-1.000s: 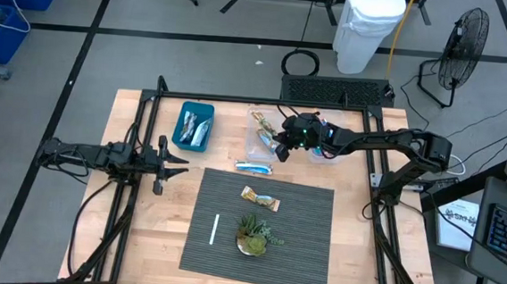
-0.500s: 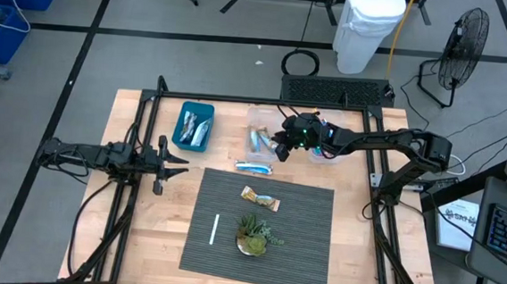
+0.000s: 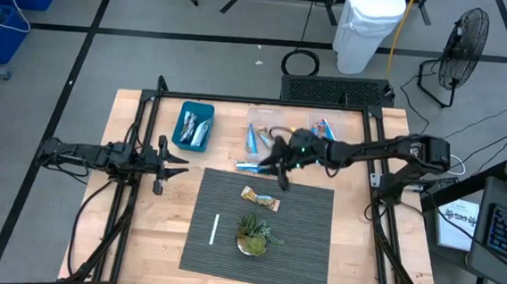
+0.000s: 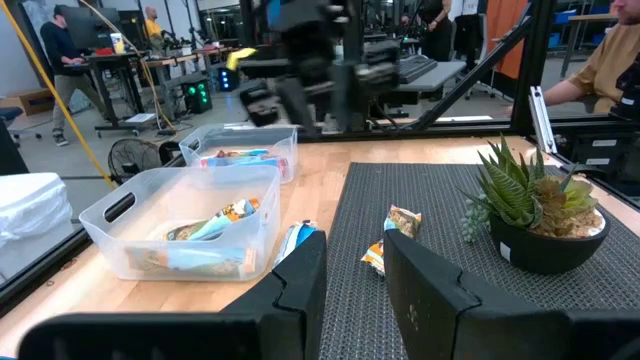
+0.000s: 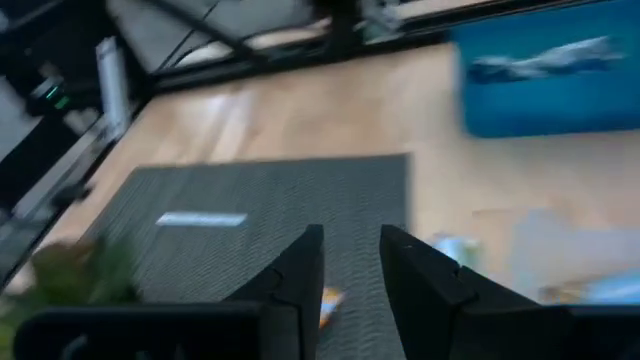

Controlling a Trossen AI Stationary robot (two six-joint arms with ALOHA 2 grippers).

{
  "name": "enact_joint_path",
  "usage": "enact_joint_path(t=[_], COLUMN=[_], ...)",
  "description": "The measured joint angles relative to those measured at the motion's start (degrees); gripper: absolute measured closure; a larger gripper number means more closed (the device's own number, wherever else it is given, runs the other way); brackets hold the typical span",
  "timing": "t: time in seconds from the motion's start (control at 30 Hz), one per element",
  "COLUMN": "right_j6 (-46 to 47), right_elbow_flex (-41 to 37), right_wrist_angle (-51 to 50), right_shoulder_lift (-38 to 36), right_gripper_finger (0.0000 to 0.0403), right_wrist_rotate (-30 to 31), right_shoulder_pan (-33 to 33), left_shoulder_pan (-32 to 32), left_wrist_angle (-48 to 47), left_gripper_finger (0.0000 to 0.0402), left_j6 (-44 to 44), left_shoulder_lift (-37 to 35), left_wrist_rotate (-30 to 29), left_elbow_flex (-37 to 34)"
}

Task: Pick and place Granola Bars by type
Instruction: Put the yellow granola bar into the left transparent bin

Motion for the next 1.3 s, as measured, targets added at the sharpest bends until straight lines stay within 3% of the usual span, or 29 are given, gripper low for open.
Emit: enact_joint_path(t=[0.3,0.5,0.87,1.3], right_j6=[1.44,4.01,7.44,11.5], right_elbow_flex=[0.0,0.0,-5.61,-12.07], right_wrist_angle=[-16.33,-27.36,-19.05,-6.28], right_shoulder_lift=[0.0,0.0,0.0,0.0], right_gripper_finger=[0.0308,0.0295,0.026,0.0252], right_wrist_rotate=[1.38,15.99,20.02,19.97], right_shoulder_pan=[10.61,15.61,18.04,18.88], left_shoulder_pan=[-0.01,0.0,0.0,-0.01], left_wrist_angle=[0.0,0.0,0.0,0.0], left_gripper_finger=[0.0293,0.0293,0.0293,0.0293], left_j6=[-0.01,0.0,-0.01,0.0], left_shoulder_lift=[0.01,-0.01,-0.01,0.0], left_wrist_rotate=[0.0,0.0,0.0,0.0], left_elbow_flex=[0.0,0.0,0.0,0.0])
